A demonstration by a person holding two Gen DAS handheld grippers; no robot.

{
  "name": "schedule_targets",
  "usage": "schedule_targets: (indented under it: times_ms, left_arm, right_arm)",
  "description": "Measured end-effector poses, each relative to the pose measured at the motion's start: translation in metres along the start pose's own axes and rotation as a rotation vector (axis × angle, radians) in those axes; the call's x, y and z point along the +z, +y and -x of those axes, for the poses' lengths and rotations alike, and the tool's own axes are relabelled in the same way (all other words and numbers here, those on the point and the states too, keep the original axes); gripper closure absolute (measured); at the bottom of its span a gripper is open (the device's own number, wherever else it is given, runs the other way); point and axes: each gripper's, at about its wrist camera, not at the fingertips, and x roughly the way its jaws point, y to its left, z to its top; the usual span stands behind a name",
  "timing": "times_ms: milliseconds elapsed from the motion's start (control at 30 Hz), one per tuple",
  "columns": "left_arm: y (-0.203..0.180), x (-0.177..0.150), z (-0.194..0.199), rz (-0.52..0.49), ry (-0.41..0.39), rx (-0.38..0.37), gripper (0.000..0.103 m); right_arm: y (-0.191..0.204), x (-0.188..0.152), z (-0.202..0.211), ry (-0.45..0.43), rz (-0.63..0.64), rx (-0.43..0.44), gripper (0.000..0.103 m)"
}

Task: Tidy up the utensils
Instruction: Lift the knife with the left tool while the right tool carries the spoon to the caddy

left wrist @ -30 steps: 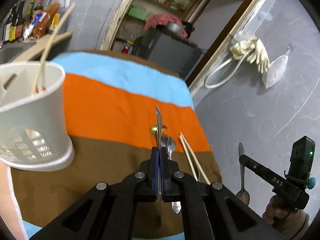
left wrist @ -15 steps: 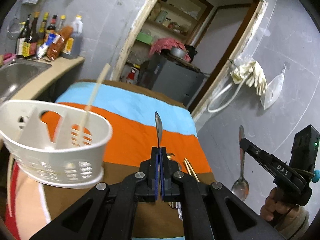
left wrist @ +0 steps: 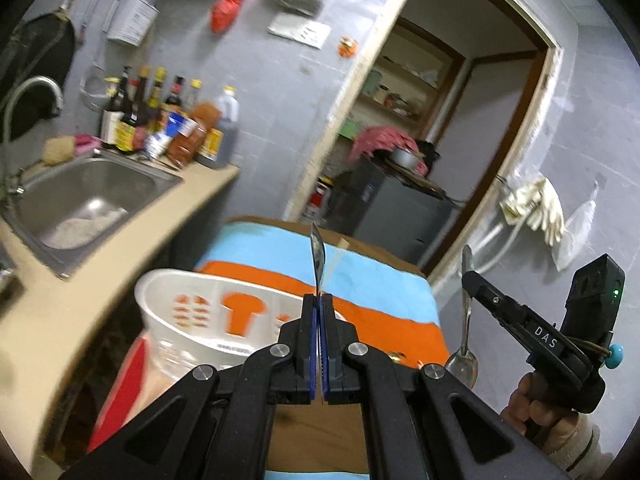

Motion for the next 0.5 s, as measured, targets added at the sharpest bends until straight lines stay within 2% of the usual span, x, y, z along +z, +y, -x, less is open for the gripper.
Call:
schedule_targets:
  times_ms: [200,500]
  left_arm:
    - [0.028,0.024,0.018,0.034,-0.071,0.063,0.101]
    - [0.036,0.050,0.026,0.001,-0.146,0.095,0.101]
  right_arm:
    - [0.026,0.011,-0.018,-0.052,0.030,0.063,0.102]
    - [0.051,0.028,-0.033,-0.149,0.067,0.116,0.102]
